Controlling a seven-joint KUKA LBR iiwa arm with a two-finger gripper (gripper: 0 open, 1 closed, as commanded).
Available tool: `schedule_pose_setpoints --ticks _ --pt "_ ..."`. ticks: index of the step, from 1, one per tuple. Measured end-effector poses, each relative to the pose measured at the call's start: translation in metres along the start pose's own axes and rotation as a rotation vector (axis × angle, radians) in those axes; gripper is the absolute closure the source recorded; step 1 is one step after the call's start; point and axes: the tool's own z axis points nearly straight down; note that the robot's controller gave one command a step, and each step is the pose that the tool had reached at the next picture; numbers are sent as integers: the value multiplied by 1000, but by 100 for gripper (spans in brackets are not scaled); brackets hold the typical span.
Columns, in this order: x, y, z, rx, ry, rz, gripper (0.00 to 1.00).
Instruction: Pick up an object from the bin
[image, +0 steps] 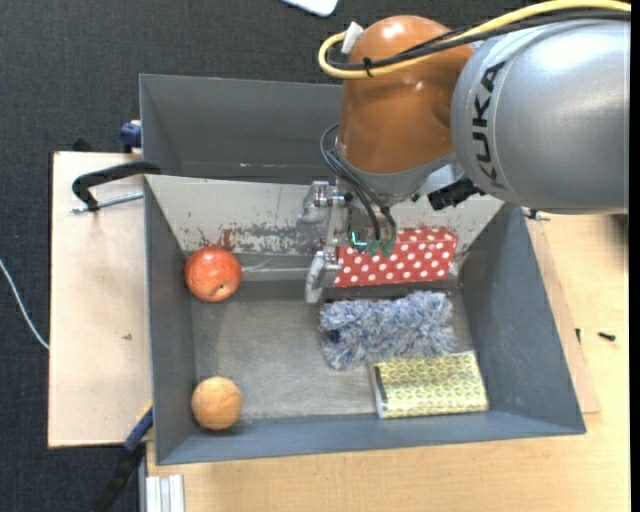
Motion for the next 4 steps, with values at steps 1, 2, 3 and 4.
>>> schedule_pose_setpoints --ticks 1,2,3,4 --pt "-2 -1 -5 -1 -9 2 0" --pt "5 -30 59 -2 -12 49 0" --pt "-1 -70 141 -2 -11 56 0" --pt "22 -122 167 -11 -16 166 0"
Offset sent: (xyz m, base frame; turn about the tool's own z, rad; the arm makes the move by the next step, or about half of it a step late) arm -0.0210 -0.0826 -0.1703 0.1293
